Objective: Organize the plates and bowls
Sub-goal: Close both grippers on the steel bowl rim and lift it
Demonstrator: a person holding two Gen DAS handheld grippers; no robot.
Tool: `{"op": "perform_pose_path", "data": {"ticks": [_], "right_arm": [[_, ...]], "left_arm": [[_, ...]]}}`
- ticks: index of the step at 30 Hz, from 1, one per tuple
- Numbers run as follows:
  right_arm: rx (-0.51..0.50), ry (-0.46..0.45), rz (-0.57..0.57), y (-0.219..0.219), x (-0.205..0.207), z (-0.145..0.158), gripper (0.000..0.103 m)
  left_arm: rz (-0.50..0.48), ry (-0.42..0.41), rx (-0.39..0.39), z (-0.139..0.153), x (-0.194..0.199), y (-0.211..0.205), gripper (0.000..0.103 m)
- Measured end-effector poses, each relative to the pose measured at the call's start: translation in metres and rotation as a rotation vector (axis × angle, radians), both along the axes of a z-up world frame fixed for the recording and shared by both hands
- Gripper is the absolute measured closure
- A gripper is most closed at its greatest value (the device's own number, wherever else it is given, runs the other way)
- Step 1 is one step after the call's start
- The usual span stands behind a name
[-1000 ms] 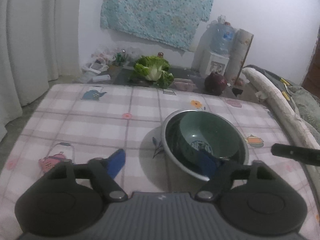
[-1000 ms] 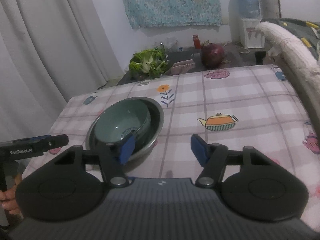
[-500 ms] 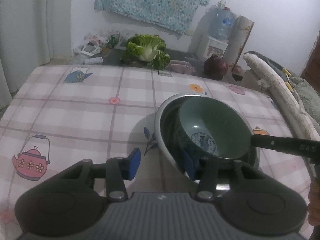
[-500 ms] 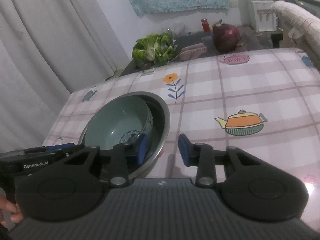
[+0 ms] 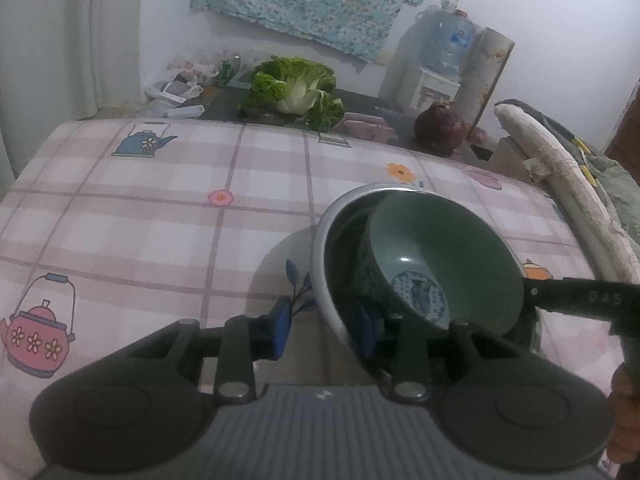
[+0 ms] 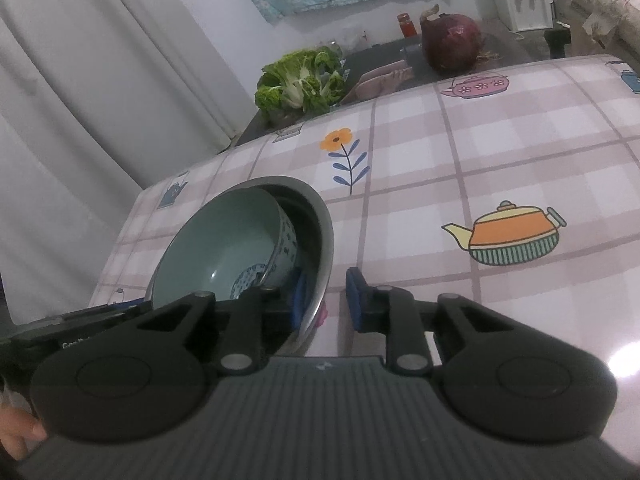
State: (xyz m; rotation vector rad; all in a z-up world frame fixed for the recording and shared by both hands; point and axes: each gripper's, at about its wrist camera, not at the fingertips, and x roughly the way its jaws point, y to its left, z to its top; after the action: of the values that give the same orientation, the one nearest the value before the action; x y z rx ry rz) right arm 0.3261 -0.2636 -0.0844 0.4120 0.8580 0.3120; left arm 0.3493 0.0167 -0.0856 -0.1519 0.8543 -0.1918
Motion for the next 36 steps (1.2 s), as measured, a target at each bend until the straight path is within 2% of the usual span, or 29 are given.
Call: {"op": "perform_pose_path", "data": {"ticks": [10, 13, 15, 18, 22, 36], "right_arm": [[0.014, -0.005, -0.008, 0.0007, 0.008, -0.0067, 0.083], [0.019, -0.003, -0.011, 0.0018, 0.0108, -0.0089, 0.083], [0.02, -0.004, -0.011, 0.0021, 0.0107, -0.0093, 0.085], [0.03, -0.006, -0.003, 0.0037, 0.0108, -0.0085, 0.093], [0.026, -0.01, -0.003, 0.0061, 0.0105, -0.0069, 0.093], [0.055, 0.006, -0.016, 0.0031, 0.01, -0.0068, 0.093]], "left_arm": [[0.014, 0.011, -0.026, -0.0058, 0.0074, 0.0016, 0.07], [0.011, 0.019, -0.039, -0.0064, 0.0097, 0.0015, 0.077], [0.005, 0.019, -0.04, -0.0053, 0.0103, -0.0012, 0.086], [0.009, 0.013, -0.029, -0.0035, 0.0105, -0.005, 0.087], [0.011, 0.028, -0.055, -0.003, 0.0103, -0.0036, 0.087], [0.023, 0.048, -0.069, -0.0021, 0.0108, 0.0013, 0.088]]}}
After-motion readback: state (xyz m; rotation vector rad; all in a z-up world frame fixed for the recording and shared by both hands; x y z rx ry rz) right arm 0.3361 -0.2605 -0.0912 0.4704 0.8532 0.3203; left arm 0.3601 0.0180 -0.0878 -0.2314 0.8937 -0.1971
